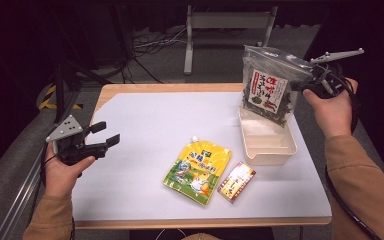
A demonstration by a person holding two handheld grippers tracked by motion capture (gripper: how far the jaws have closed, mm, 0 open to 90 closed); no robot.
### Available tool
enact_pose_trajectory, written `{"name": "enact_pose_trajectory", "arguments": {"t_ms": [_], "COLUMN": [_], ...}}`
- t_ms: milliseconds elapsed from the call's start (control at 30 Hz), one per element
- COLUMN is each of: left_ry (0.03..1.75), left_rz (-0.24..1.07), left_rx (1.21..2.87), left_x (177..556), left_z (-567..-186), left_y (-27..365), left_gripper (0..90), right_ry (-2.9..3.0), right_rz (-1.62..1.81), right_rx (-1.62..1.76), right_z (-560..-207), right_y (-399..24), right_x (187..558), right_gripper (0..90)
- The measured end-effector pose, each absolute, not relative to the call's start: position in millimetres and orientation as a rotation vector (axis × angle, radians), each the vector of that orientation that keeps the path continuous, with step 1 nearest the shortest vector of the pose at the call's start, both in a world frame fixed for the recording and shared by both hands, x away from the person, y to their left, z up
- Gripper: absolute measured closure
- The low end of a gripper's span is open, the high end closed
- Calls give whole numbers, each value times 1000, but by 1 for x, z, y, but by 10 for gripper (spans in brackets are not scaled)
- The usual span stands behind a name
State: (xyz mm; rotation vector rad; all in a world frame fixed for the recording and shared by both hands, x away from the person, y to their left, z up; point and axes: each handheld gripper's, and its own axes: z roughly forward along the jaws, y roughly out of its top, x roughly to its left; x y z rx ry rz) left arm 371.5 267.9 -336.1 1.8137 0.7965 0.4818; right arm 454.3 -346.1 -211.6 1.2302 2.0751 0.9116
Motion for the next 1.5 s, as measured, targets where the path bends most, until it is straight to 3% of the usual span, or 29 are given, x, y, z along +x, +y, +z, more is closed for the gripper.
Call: {"name": "enact_pose_trajectory", "arguments": {"t_ms": [700, 1233, 1400, 1500], "left_ry": [792, 776, 765, 759], "left_rz": [484, 437, 408, 393], "left_rx": [1820, 1873, 1900, 1905], "left_x": [373, 380, 384, 385], "left_z": [-336, -344, -348, -351], "left_y": [267, 247, 236, 231], "left_gripper": [305, 294, 294, 294], "right_ry": [2117, 2087, 2068, 2049], "right_rz": [778, 867, 893, 928], "right_rx": [1251, 1358, 1368, 1368], "right_z": [-240, -254, -253, -252], "right_y": [-335, -363, -367, -371], "right_x": [463, 462, 460, 456], "right_gripper": [844, 818, 759, 651]}}
